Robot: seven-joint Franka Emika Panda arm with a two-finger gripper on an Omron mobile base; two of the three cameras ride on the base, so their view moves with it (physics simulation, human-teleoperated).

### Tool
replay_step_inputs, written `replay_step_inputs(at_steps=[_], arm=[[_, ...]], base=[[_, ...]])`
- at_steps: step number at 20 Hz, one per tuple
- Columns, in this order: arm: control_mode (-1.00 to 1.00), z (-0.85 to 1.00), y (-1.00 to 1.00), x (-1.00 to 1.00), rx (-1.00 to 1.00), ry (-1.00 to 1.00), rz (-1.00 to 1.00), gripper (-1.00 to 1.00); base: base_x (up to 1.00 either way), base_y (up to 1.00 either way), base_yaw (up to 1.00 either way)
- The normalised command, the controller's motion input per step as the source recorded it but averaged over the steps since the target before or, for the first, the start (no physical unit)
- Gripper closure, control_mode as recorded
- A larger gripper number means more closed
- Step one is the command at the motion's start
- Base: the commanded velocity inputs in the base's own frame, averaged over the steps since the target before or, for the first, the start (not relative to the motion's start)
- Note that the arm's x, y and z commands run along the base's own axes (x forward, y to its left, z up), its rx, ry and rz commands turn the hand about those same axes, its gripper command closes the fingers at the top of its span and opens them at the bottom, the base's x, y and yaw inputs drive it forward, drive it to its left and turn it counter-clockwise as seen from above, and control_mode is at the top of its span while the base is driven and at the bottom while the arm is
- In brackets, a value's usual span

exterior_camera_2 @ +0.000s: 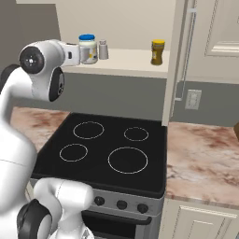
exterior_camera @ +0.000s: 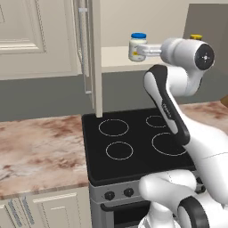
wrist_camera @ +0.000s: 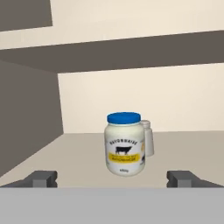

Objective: Collect the turmeric, mayonnaise, and shaker from the cabinet and place them next to the stove.

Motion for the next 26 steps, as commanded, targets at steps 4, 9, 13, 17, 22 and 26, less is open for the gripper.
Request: replay_step_inputs(at_steps=[4,9,13,17,22,26], arm=[[-1.00,0.00,0.00,0.16,0.00,0.02,0.00,-1.00],[-1.00,0.00,0.00,0.20,0.00,0.01,0.00,-1.00],[-1.00,0.07,0.03,0.39,0.00,0.04,0.00,-1.00],[-1.00,0.17,0.00,0.33,0.00,0.03,0.00,-1.00],[-1.00,0.13,-0.03,0.32,0.00,0.04,0.00,-1.00],[-1.00,0.01,-0.05,0.31,0.00,0.05,0.00,-1.00]], base=[[0.00,0.00,0.00],[0.00,0.00,0.00],[0.00,0.00,0.00],[0.00,0.00,0.00],[0.00,0.00,0.00],[0.00,0.00,0.00]])
